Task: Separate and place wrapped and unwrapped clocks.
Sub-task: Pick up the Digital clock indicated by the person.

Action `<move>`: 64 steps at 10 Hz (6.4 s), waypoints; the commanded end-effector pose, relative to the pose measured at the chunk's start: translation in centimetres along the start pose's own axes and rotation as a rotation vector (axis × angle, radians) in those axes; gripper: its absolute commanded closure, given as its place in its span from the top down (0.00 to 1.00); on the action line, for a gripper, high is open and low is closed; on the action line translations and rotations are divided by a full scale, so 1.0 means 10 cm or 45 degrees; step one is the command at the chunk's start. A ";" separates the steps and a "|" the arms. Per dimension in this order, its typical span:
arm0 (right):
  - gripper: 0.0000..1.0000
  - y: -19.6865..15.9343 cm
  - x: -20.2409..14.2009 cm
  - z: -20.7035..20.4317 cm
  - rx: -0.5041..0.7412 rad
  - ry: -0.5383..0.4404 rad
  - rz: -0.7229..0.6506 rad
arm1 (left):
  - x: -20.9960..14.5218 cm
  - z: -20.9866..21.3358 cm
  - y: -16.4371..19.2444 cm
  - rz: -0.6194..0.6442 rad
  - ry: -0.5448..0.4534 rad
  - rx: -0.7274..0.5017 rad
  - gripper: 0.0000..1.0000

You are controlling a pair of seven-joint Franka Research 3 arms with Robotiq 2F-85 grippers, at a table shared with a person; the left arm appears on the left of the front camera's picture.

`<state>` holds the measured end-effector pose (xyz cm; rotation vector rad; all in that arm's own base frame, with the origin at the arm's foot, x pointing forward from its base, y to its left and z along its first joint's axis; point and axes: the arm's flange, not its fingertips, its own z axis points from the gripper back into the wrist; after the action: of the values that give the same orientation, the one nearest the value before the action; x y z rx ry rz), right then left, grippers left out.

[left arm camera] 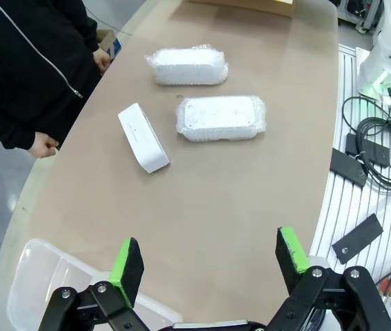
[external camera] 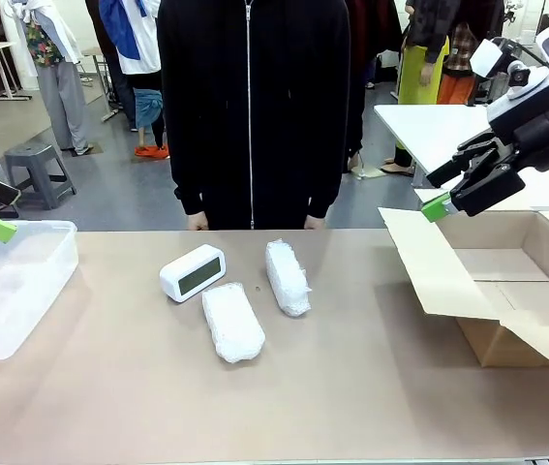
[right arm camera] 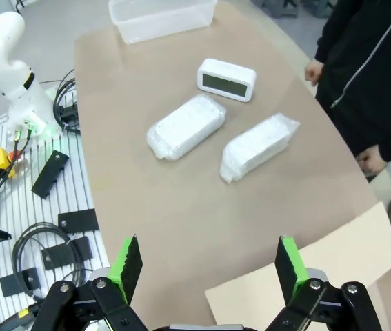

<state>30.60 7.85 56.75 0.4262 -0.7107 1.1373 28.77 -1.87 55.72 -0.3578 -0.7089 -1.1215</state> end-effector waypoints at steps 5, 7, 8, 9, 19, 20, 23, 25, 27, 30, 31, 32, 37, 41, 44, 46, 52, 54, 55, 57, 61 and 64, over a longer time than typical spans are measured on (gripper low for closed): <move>1.00 0.02 0.02 0.01 0.024 -0.025 -0.002 | 0.00 -0.01 0.00 -0.005 -0.010 -0.013 1.00; 1.00 0.02 0.02 0.01 0.024 -0.025 -0.002 | 0.00 -0.01 0.00 -0.005 -0.010 -0.013 1.00; 1.00 0.02 0.02 0.01 0.024 -0.025 -0.002 | 0.00 -0.01 0.00 -0.005 -0.010 -0.013 1.00; 1.00 0.02 0.02 0.01 0.024 -0.025 -0.002 | 0.00 -0.01 0.00 -0.005 -0.010 -0.013 1.00; 1.00 0.02 0.02 0.01 0.024 -0.025 -0.002 | 0.00 -0.01 0.00 -0.005 -0.010 -0.013 1.00; 1.00 0.02 0.02 0.01 0.024 -0.025 -0.002 | 0.00 -0.01 0.00 -0.005 -0.010 -0.013 1.00; 1.00 0.02 0.02 0.01 0.024 -0.025 -0.002 | 0.00 -0.01 0.00 -0.005 -0.010 -0.013 1.00; 1.00 0.02 0.02 0.01 0.024 -0.025 -0.002 | 0.00 -0.01 0.00 -0.005 -0.010 -0.013 1.00; 1.00 0.02 0.02 0.01 0.024 -0.025 -0.002 | 0.00 -0.01 0.00 -0.005 -0.010 -0.013 1.00; 1.00 0.02 0.02 0.01 0.024 -0.025 -0.002 | 0.00 -0.01 0.00 -0.005 -0.010 -0.013 1.00; 1.00 0.02 0.02 0.01 0.024 -0.025 -0.002 | 0.00 -0.01 0.00 -0.005 -0.010 -0.013 1.00; 1.00 0.02 0.02 0.01 0.024 -0.025 -0.002 | 0.00 -0.01 0.00 -0.005 -0.010 -0.013 1.00; 1.00 0.46 1.32 -0.79 0.132 0.251 -0.582 | 0.00 -0.01 0.00 -0.005 -0.010 -0.013 1.00; 1.00 0.94 1.74 -2.06 -0.117 0.509 -0.788 | 0.00 -0.01 0.00 -0.005 -0.010 -0.013 1.00; 1.00 0.97 1.53 -2.80 -0.274 0.566 -0.952 | 0.00 -0.01 0.00 -0.005 -0.010 -0.013 1.00; 1.00 0.85 1.48 -2.73 -0.251 0.427 -0.912 | 0.00 -0.01 0.00 -0.005 -0.010 -0.013 1.00; 1.00 0.87 1.46 -3.46 -0.438 0.687 -1.103 | 0.00 -0.01 0.00 -0.005 -0.010 -0.013 1.00; 1.00 0.92 1.42 -3.64 -0.450 0.689 -1.093 | 0.00 -0.01 0.00 -0.005 -0.010 -0.013 1.00; 1.00 0.95 1.40 -3.73 -0.465 0.695 -1.093 | 0.00 -0.01 0.00 -0.005 -0.010 -0.013 1.00; 1.00 0.94 1.34 -3.90 -0.489 0.734 -1.079 | 0.00 -0.01 0.00 -0.005 -0.010 -0.013 1.00; 1.00 0.72 1.29 -4.14 -0.525 0.816 -0.991 | 0.00 -0.01 0.00 -0.005 -0.010 -0.013 1.00; 1.00 0.62 1.25 -4.20 -0.522 0.828 -0.948 | 0.00 -0.01 0.00 -0.005 -0.010 -0.013 1.00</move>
<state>39.70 44.71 35.46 -0.0281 -0.1372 0.3394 28.69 -2.12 55.79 -0.3541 -0.7064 -1.1146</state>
